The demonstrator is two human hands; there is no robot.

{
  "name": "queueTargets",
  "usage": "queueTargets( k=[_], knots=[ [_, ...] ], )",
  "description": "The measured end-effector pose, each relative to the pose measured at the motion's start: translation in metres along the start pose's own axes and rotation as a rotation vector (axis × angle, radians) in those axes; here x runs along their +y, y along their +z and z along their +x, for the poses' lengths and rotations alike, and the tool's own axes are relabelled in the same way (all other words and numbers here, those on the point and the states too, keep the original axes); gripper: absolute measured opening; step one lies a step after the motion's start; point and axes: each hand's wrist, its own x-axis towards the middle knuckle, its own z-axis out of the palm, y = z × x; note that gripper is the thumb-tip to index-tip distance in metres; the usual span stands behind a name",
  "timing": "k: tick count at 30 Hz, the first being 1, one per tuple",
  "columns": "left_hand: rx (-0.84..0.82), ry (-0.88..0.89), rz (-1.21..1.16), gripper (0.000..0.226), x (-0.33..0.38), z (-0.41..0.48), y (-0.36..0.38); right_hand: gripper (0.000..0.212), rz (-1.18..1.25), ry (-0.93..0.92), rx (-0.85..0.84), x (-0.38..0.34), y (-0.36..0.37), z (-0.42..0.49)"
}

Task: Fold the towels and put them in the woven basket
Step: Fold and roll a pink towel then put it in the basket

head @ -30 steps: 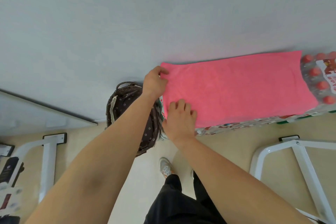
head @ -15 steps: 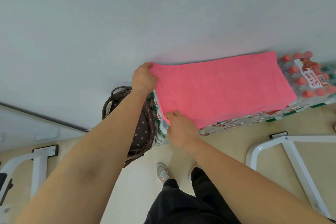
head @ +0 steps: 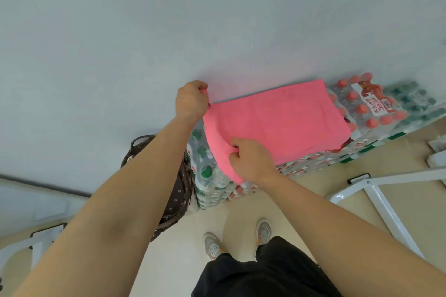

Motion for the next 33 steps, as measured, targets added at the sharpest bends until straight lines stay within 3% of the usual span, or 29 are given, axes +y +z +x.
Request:
queueTargets(
  k=[3, 8, 15, 19, 26, 33],
  knots=[
    [-0.032, 0.085, 0.046, 0.039, 0.035, 0.006, 0.029, 0.006, -0.028, 0.121, 0.144, 0.043, -0.037, 0.002],
    [0.000, 0.256, 0.140, 0.028, 0.099, 0.015, 0.084, 0.008, 0.017, 0.295, 0.295, 0.126, -0.092, -0.004],
    [-0.055, 0.407, 0.235, 0.016, 0.180, 0.027, 0.175, 0.021, 0.004, 0.407, 0.278, 0.219, -0.134, -0.004],
    [-0.097, 0.436, 0.330, 0.016, 0.206, 0.035, 0.225, 0.006, -0.033, 0.451, 0.248, 0.268, -0.144, -0.001],
    [-0.166, 0.422, 0.504, 0.020, 0.215, 0.044, 0.299, 0.009, -0.047, 0.517, 0.120, 0.326, -0.147, 0.004],
    [-0.217, 0.362, 0.583, 0.029, 0.205, 0.059, 0.344, 0.011, 0.010, 0.531, 0.142, 0.348, -0.141, 0.018]
  ],
)
